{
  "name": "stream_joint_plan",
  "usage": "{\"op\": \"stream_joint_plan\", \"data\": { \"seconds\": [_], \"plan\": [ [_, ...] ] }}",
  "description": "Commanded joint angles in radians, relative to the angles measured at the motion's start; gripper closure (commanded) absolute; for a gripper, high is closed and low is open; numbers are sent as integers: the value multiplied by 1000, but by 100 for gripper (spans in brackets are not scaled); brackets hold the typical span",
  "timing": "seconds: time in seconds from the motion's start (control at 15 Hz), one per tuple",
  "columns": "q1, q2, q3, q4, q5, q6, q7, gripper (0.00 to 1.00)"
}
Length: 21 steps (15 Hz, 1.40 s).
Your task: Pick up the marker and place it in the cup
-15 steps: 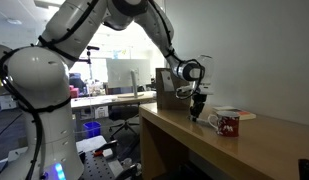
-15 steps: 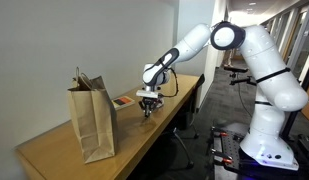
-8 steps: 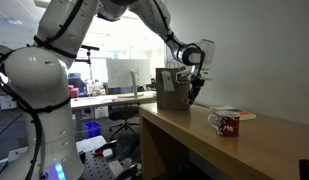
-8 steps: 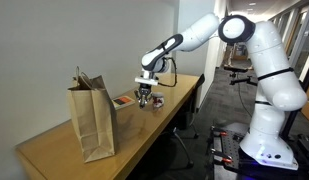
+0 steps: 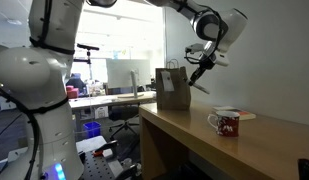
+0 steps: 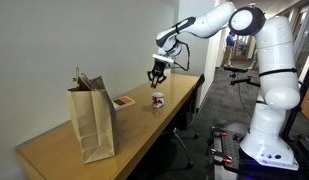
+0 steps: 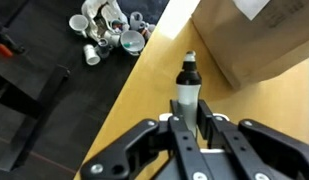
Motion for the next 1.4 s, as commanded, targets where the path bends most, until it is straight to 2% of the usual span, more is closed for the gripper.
{"op": "stream_joint_plan", "data": {
  "seconds": [0.0,0.33,0.67,1.07,1.33],
  "plan": [
    [-39,72,-39,79,70,-150,-47,95],
    [-106,222,-61,218,151,-254,-117,95],
    [-165,360,-67,354,208,-316,-93,95],
    [-195,435,-66,427,218,-334,-81,95],
    [-187,442,-76,429,207,-328,-32,95]
  ]
}}
